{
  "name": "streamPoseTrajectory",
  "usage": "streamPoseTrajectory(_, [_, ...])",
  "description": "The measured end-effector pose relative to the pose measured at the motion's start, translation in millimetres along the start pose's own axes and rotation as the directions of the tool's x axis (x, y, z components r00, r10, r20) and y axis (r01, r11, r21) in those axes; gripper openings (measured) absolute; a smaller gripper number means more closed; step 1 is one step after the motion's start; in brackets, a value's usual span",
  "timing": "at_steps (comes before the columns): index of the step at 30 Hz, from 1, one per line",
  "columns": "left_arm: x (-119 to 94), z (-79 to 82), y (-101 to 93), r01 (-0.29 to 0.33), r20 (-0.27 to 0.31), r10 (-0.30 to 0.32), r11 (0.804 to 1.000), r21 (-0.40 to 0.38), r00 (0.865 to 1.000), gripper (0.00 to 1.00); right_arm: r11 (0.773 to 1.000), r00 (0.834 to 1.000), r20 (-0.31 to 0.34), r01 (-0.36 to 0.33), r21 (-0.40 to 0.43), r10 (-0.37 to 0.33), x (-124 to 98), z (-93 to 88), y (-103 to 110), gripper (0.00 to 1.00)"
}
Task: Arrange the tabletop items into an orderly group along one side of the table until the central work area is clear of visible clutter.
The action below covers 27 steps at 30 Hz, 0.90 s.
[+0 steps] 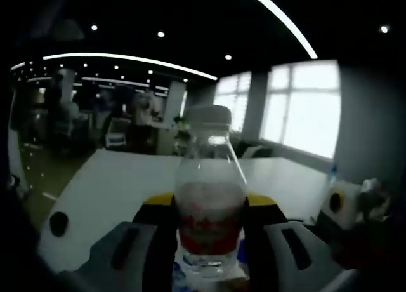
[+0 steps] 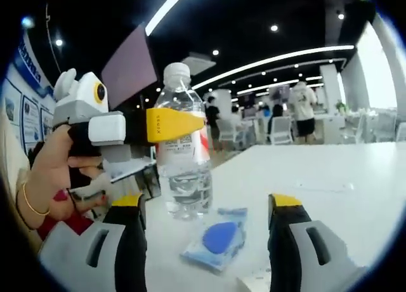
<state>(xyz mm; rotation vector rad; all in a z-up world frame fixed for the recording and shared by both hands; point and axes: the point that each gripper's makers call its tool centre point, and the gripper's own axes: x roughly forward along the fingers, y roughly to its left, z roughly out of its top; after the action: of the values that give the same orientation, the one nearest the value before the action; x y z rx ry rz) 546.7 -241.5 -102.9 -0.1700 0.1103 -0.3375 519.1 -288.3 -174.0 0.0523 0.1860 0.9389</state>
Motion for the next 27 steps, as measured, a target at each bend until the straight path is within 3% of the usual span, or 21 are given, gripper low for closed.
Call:
streamPoseTrajectory(6, [6.2, -0.5, 23.3, -0.058, 0.004, 0.058, 0.998, 0.036, 0.998, 0.37, 0.999, 0.997, -0.083, -0.006, -0.033, 0.003, -5.6, -17.5, -6.6, 0.99])
streamPoseTrajectory(13, [15.3, 0.8, 52.5, -0.113, 0.004, 0.113, 0.991, 0.067, 0.994, 0.37, 1.0, 0.989, -0.145, 0.023, -0.013, -0.025, -16.8, -34.9, -22.6, 0.99])
streamPoseTrajectory(22, [28.8, 2.4, 90.0, -0.179, -0.001, 0.18, 0.978, 0.103, 0.984, 0.37, 0.994, 0.986, -0.143, 0.092, 0.065, -0.082, -23.7, -46.8, -45.0, 0.99])
streamPoseTrajectory(27, [38.3, -3.0, 108.9, -0.212, -0.011, 0.214, 0.972, 0.101, 0.977, 0.37, 0.989, 0.974, -0.188, 0.136, 0.058, -0.123, -27.5, -58.6, -58.1, 0.99])
